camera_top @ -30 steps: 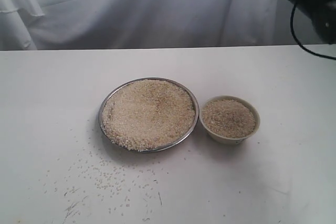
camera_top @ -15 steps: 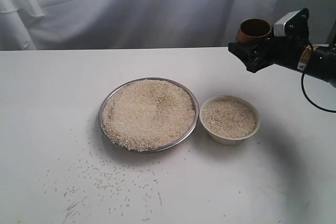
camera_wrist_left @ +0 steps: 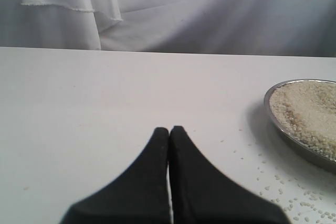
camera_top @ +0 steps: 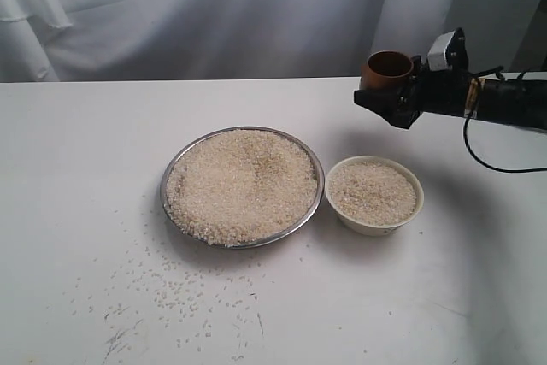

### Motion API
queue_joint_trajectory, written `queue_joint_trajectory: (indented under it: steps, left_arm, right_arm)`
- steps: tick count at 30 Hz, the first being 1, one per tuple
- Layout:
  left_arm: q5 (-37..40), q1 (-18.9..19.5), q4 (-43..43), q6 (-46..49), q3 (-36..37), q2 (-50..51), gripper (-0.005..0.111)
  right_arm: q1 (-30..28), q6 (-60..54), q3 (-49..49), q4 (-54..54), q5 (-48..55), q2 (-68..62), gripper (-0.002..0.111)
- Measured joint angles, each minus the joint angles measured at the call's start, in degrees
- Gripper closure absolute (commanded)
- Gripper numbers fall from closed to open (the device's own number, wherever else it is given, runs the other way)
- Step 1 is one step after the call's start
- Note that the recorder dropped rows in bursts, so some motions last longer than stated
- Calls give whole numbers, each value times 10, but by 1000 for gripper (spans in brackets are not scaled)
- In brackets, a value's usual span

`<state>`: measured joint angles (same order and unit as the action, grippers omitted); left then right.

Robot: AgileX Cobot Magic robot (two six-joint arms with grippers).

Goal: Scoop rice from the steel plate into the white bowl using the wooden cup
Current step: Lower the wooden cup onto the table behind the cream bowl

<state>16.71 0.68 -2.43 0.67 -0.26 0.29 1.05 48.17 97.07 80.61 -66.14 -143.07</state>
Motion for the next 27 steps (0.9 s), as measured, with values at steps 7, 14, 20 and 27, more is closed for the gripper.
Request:
queue_joint_trajectory:
  steps: [7, 14, 20, 27]
  left_arm:
    - [0, 0, 0, 0, 0, 0, 107]
    - [0, 0, 0, 0, 0, 0, 107]
    - [0, 0, 0, 0, 0, 0, 107]
    - [0, 0, 0, 0, 0, 0, 107]
  right_arm:
    - [0, 14, 40, 37, 6, -39, 108]
    - [0, 30, 40, 46, 8, -48, 108]
    - [8, 35, 40, 61, 10, -56, 108]
    - [9, 29, 40, 56, 10, -81, 108]
